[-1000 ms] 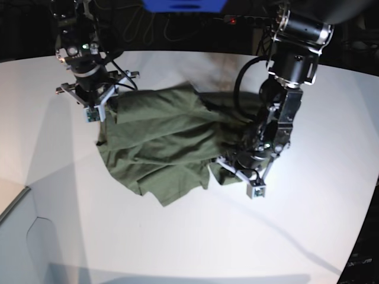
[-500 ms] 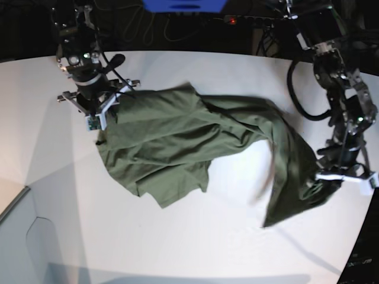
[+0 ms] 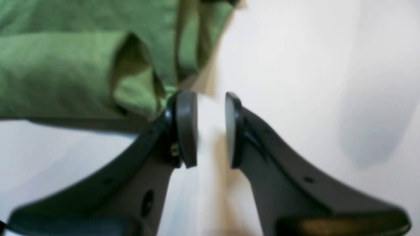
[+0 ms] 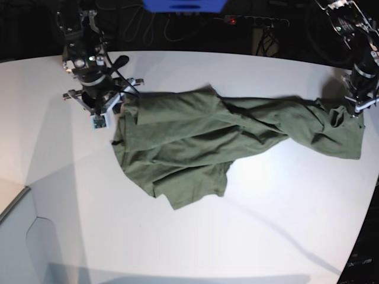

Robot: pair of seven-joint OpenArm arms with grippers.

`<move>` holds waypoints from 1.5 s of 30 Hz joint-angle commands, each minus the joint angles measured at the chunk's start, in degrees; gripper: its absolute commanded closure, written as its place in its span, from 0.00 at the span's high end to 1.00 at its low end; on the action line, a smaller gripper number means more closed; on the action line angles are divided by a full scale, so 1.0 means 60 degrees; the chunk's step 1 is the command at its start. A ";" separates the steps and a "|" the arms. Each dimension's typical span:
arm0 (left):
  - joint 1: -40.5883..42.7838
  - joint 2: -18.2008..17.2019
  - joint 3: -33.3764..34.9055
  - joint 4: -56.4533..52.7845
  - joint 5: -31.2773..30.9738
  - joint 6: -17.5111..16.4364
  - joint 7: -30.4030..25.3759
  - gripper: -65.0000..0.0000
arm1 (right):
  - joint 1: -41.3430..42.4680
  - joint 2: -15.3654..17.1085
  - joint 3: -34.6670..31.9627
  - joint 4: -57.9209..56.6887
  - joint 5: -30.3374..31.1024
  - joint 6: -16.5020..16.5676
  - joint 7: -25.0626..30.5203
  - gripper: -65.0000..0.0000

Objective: Layout the t-shirt on the table in an organized manner, then fold the t-shirt properly
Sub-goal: 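Drag the held fabric with the left gripper away from the right gripper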

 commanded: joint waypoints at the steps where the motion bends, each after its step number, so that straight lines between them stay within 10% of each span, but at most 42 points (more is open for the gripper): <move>1: 0.0170 -0.0177 -0.0072 0.0130 -0.0396 -0.0024 -0.0130 0.15 | 0.0063 0.0038 0.0040 0.0180 -0.0006 -0.0103 0.0171 0.23; 10: 0.1327 -0.0177 -0.0072 0.1287 -0.1583 -0.0024 -0.0159 0.79 | 0.0019 0.0038 0.0040 0.0180 -0.0006 -0.0103 0.0171 0.23; 19: -0.0211 -0.0617 0.0016 0.1800 -0.1187 0.0079 -0.0130 0.80 | -0.0025 0.0038 0.0040 0.0194 -0.0006 -0.0103 0.0171 0.23; 31: -0.4416 -0.0763 0.1349 -0.3123 0.4952 0.0064 -0.0262 0.80 | -0.0039 0.0023 0.0055 0.0180 -0.0006 -0.0103 0.0157 0.23; 42: -0.6042 -0.0895 0.1364 -0.7196 0.7399 -0.0009 -0.2254 0.78 | -0.0039 0.0023 0.0055 0.0165 -0.0006 -0.0103 0.0098 0.23; 45: -0.6072 -0.0895 0.1364 -0.7650 0.7501 -0.0024 -0.2430 0.60 | -0.0039 0.0023 0.0055 0.0165 -0.0006 -0.0103 0.0098 0.23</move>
